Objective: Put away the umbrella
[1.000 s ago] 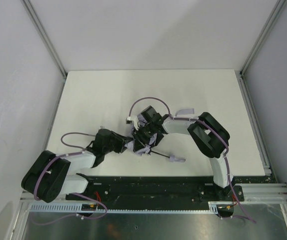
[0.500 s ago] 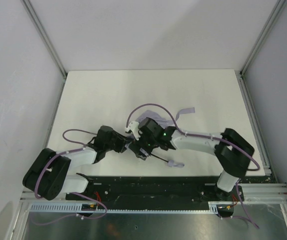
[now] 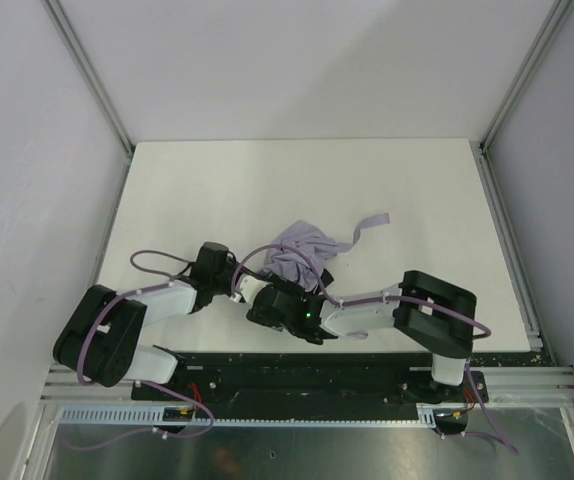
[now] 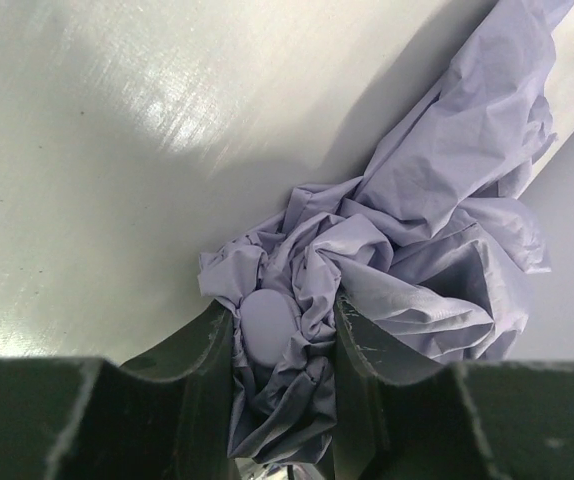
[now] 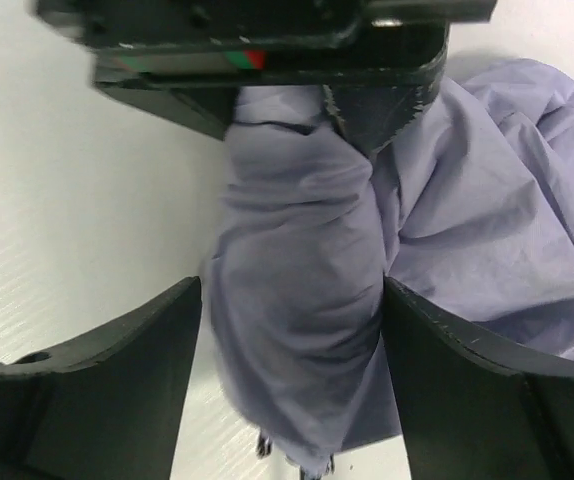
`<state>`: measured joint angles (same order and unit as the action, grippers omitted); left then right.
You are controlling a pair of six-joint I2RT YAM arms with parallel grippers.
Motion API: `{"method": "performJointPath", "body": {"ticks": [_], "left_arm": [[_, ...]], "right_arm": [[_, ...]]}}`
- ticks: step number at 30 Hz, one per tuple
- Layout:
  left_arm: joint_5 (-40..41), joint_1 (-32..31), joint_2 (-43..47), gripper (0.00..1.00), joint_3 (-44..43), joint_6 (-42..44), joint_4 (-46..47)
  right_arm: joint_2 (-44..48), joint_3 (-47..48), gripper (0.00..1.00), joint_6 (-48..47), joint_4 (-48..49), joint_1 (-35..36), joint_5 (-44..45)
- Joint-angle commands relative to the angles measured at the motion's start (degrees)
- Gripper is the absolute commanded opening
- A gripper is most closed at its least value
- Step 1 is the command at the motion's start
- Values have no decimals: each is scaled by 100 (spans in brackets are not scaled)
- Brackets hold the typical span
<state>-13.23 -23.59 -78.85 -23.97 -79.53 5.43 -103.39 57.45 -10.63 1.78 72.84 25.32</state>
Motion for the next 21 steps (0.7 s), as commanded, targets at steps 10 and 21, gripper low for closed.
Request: {"method": "performJointPath", "body": {"ticks": [10,21], "left_arm": [[162,36,-367,0,12,633,-1492],[303,702,702,73,-347,1294,-1382]], "right_arm": [[-722,-64,4,769,1,-535,-336],[-1194,-1240,0,2417,840,-1638,-4510]]}}
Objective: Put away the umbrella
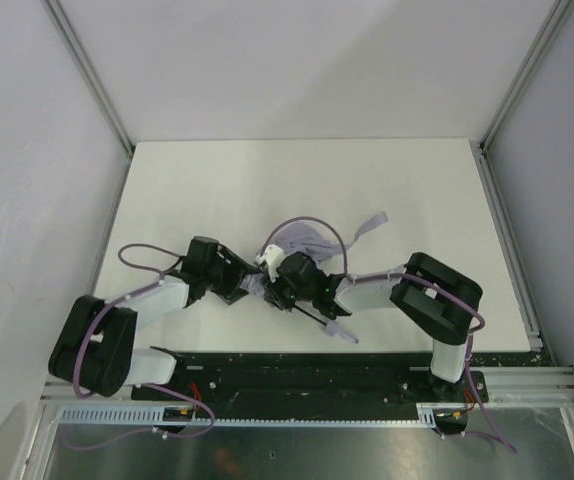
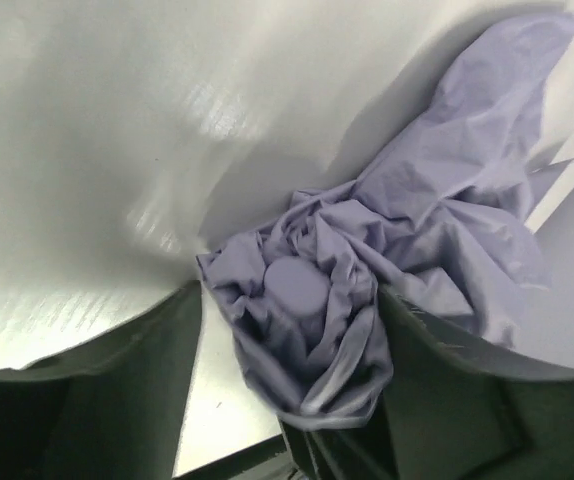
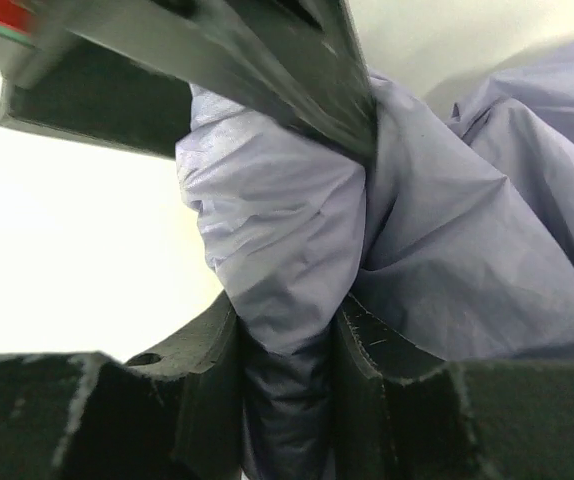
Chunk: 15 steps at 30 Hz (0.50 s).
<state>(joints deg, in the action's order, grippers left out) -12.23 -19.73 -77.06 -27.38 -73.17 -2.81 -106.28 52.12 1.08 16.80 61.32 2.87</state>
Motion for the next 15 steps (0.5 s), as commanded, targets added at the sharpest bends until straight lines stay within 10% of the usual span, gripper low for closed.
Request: {"method": "performJointPath", "body": {"ticks": [1,4,15], "left_arm": [[185,406,682,82,-5,748,-547],[136,621,1253,97,90,920,-528],[-785,621,1843,99,736,76,-313]], "right_arm": [[-1045,-722,0,1373,-582,-624,-2599],[-1431,-743,0,1719,-342,-953,-3435],[-2198,-938,0,2991,1294,-1682,-4572]]}}
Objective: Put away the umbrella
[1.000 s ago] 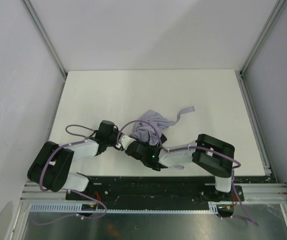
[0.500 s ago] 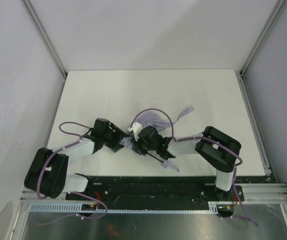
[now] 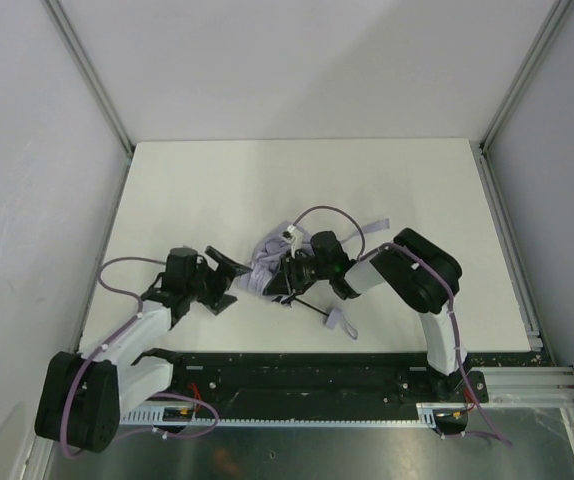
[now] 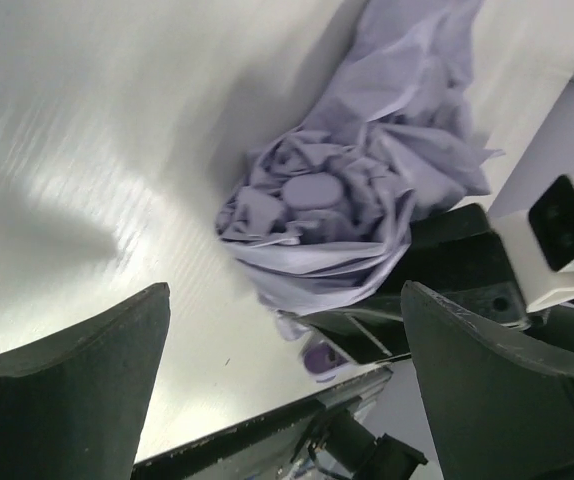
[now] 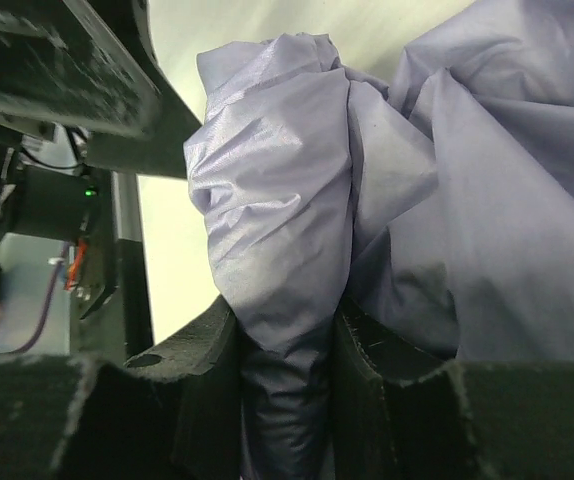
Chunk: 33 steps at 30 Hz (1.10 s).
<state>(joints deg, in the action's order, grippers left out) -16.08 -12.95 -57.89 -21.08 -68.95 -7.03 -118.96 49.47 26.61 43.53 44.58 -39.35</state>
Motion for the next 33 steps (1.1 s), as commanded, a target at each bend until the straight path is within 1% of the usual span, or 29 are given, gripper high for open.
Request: {"method": "performJointPath", "body": {"ticks": [1,5,8,12,14,16,19,21,24,25,27,28,29,30,31,33], "left_arm": [[-403,-123,-122,99,101,-435,168],[-247,-482,-400,99,57,-800,561],[-101,-731,-728,99,102,-1057,1207],[208,-833,-1188,99,144,-1202,1491],[557,-859,-1273,96,233,-1225,1544],[945,-869,-1340,88,286,-1153,1559],[1387,-868,-1506,81,303,-1004,1617],[1390,-872,-1721,73,255,-927,1727],[1152,-882,-2041,54,242,-898,1944],[1077,-892,-2103,47,274,-917,2022],[1016,-915,-2126,27,349,-927,2100],[1017,-917,-2093,18,398,-914,2118],[1031,-919,-2045,11,444,-894,2127],[1038,-919,-1996,7,498,-885,2127],[1042,-920,-1949,3,543,-853,2122],[1024,-926,-1911,1,561,-786,1998]], "right_arm": [[-951,-675,0,506,-1279,-14,-378],[-1004,-682,0,669,-1070,-46,-440],[-1044,-680,0,704,-1028,-84,-479],[-977,-684,0,749,-999,-102,-542],[-942,-685,0,811,-928,-106,-634],[-876,-678,0,841,-897,-96,-692],[-776,-676,0,836,-907,-86,-791],[-710,-676,0,824,-940,-67,-819],[-618,-680,0,810,-980,-43,-798],[-597,-678,0,810,-970,-35,-773],[-555,-657,0,797,-993,-19,-725],[-522,-640,0,782,-1025,-15,-693],[-461,-631,0,752,-1076,-13,-642],[-369,-618,2,698,-1163,-16,-581],[-235,-590,6,622,-1303,-18,-507],[131,-483,19,339,-1844,1,-243]]}}
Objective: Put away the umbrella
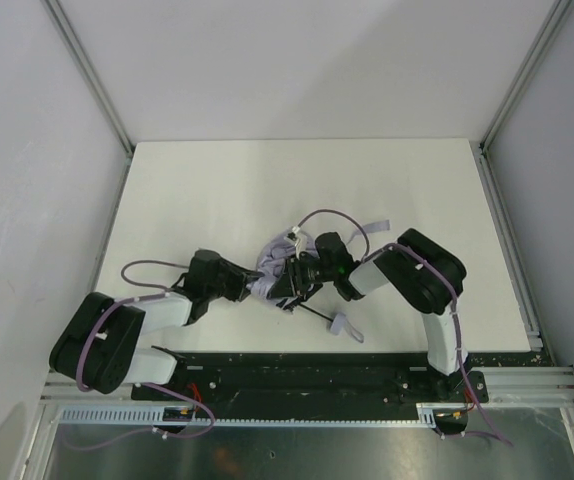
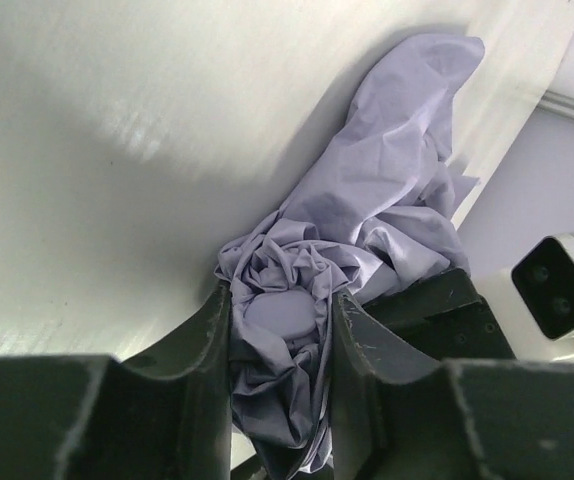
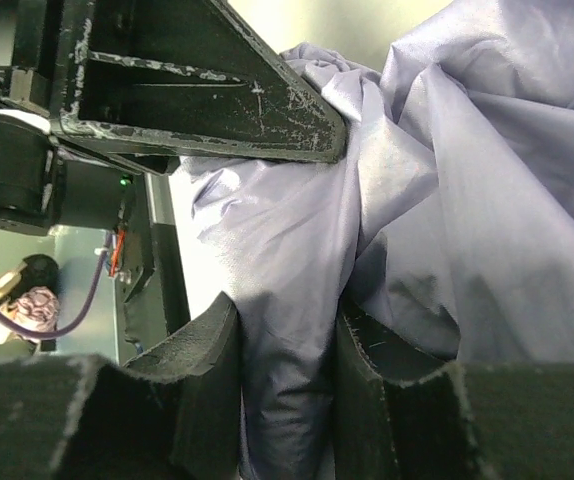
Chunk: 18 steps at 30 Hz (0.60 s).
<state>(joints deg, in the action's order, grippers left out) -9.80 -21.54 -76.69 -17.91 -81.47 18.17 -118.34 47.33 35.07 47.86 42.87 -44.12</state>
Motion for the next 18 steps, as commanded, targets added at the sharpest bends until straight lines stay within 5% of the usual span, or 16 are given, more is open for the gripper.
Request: {"method": "performJointPath", "body": {"ticks": [1,5,10,18], "left_arm": [[377,-68,-40,0,231,484,-620],[365,-79,-94,0,-2,637,-1255],[300,-83,-70,0,-265,734,-1841],[105,-103,-266,0,-666,714,-2855]], "right_arm": [[279,-181,26,-684,-2582,196,442],[1248,259,58,-1436,-3913,363,1342],[2516,722,80,-2648,-5076,750,2854],[2678,760,87,-4100,-4760,2104,5780]]}}
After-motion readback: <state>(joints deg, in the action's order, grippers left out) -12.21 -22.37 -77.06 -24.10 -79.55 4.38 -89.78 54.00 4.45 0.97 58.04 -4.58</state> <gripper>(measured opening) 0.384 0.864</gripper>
